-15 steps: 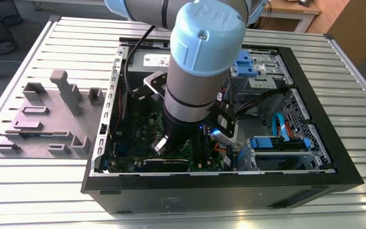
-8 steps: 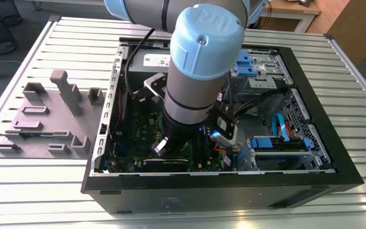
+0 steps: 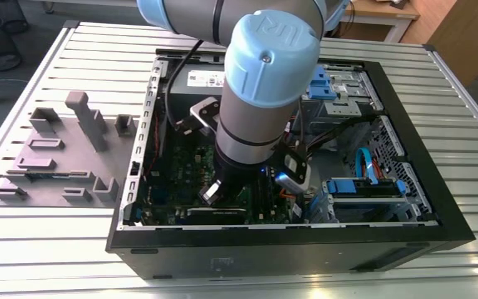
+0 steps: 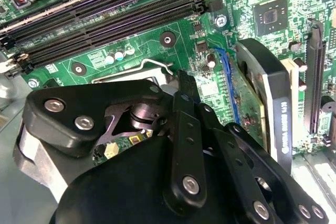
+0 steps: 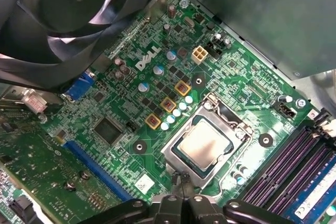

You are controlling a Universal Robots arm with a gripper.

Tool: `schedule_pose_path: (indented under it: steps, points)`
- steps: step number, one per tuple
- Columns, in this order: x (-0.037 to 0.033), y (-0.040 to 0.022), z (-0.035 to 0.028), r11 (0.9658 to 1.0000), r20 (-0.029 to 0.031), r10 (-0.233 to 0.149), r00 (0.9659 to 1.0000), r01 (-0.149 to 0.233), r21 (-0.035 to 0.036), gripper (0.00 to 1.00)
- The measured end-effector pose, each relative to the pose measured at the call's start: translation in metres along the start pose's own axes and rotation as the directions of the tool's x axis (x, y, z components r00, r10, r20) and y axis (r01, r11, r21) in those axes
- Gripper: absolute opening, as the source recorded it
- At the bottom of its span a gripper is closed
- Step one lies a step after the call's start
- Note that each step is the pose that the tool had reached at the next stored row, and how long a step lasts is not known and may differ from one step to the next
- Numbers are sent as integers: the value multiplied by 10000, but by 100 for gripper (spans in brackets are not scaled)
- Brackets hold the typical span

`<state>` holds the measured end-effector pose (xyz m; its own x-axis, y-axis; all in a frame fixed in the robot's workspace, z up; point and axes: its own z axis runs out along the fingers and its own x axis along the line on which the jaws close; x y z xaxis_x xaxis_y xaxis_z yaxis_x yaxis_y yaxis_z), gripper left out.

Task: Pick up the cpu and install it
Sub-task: 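Close the cpu cover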

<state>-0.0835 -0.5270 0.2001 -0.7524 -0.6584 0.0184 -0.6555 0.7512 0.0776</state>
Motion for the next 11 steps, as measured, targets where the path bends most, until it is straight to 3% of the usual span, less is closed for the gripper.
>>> schedule_pose_path:
  steps: [11]
  points:
    - [-5, 2, 16, 10000, 2, 8, 10000, -8, 0, 11]
